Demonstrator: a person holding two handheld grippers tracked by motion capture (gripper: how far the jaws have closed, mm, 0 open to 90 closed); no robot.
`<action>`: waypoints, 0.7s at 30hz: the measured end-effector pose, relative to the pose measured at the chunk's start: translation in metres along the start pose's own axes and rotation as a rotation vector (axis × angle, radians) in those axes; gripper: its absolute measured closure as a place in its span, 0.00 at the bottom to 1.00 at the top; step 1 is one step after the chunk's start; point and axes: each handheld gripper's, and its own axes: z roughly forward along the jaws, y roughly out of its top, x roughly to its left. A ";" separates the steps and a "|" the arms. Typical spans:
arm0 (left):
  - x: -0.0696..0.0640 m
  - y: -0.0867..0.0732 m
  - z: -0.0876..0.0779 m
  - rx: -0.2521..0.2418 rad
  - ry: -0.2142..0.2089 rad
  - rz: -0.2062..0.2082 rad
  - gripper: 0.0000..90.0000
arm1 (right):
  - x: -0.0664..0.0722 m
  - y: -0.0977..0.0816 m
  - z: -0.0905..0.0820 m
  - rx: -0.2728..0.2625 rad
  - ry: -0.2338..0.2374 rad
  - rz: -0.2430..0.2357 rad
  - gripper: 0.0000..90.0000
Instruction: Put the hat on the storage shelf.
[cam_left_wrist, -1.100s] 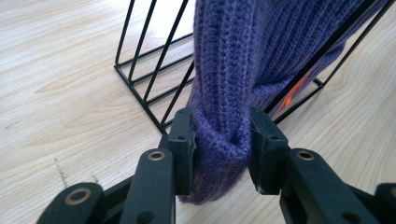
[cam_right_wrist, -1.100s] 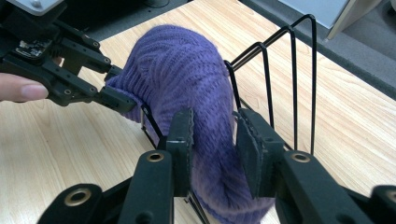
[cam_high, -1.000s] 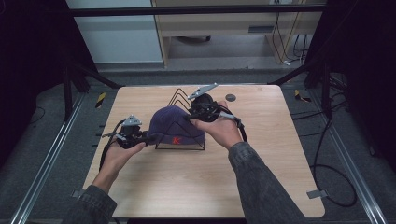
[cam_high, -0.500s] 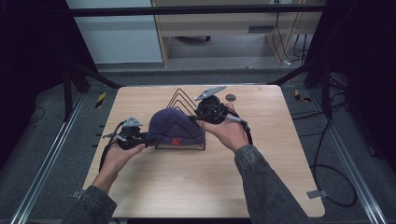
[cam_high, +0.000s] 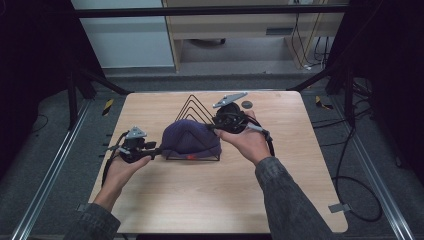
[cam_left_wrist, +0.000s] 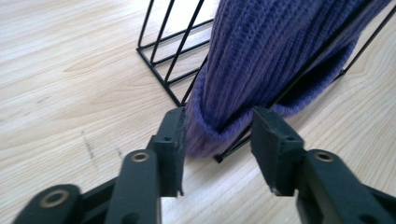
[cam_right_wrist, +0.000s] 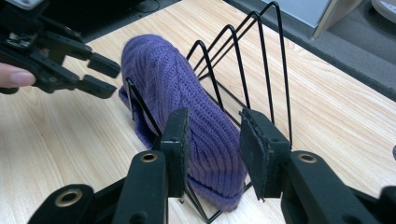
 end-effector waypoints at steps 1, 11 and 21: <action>0.000 -0.002 -0.003 0.001 0.017 0.010 0.57 | 0.000 -0.001 -0.001 -0.003 0.000 0.004 0.69; 0.004 -0.033 -0.018 0.000 0.111 -0.073 0.30 | -0.002 -0.008 -0.010 -0.003 -0.017 0.014 0.64; 0.011 -0.056 -0.009 0.066 0.134 -0.139 0.15 | -0.005 -0.022 -0.028 -0.033 -0.058 0.044 0.44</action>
